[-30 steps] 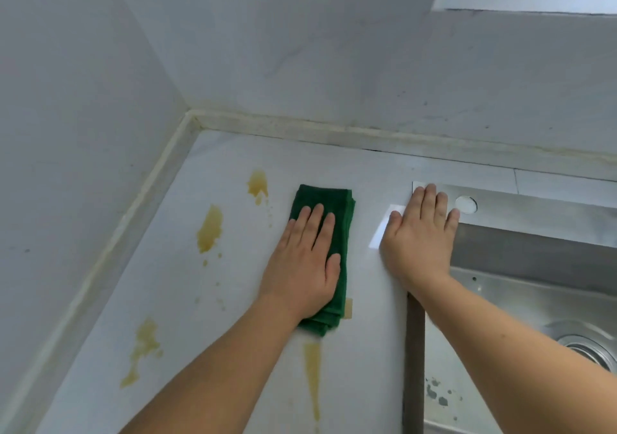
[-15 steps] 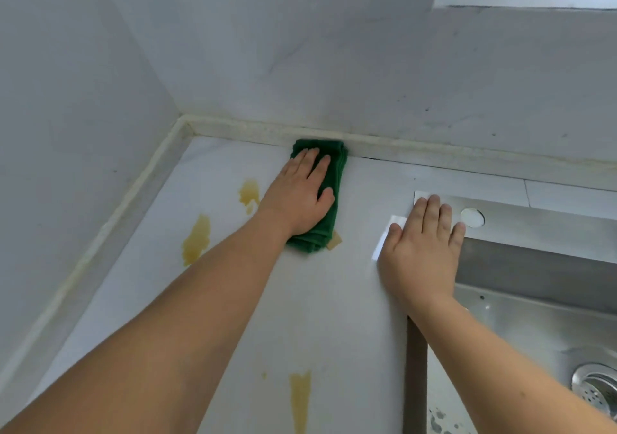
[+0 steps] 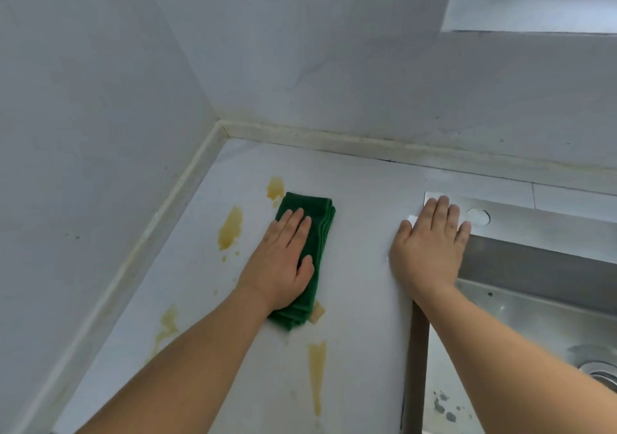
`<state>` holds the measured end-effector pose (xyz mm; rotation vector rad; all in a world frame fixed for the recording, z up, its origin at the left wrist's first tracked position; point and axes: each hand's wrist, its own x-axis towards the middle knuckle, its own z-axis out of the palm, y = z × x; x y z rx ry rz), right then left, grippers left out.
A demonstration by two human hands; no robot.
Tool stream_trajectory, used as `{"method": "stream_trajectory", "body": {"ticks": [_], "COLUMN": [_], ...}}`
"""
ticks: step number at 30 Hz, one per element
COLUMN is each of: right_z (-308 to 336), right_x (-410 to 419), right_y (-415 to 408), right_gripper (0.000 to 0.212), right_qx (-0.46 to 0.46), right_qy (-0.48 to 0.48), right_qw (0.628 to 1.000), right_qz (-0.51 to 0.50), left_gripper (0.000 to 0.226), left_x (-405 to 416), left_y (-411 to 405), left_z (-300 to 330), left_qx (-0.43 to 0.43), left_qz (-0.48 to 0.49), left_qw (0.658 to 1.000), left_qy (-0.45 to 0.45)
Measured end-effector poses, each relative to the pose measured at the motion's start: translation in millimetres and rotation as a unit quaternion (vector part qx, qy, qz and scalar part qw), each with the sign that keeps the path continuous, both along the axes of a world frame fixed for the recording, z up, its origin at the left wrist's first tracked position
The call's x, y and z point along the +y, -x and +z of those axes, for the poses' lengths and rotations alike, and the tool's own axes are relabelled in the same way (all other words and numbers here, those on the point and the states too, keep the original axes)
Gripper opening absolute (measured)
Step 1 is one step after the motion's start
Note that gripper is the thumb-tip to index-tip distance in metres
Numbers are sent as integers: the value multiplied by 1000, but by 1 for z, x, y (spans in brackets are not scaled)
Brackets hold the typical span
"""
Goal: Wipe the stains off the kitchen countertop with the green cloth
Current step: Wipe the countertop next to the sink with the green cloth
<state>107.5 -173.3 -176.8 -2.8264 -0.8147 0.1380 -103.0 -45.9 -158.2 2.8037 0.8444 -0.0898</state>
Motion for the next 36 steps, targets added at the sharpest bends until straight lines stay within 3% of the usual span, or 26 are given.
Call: {"method": "stream_trajectory", "body": {"ticks": [10, 22, 36], "right_z": [-13, -2, -17], "right_x": [6, 1, 2], "right_y": [-5, -1, -4], "right_gripper": [67, 66, 71], "right_qx": [-36, -6, -60], "right_qy": [-1, 10, -5], "right_qw": [999, 1000, 998], "right_qz": [3, 7, 6], "left_gripper": [81, 76, 86], "left_x": [114, -7, 133], "left_y": [-96, 28, -77], "left_z": [-4, -4, 2], "left_qx": [-20, 7, 34], "left_qz": [-38, 26, -46], "left_qw": [999, 1000, 995], "left_qy": [-31, -8, -76]}}
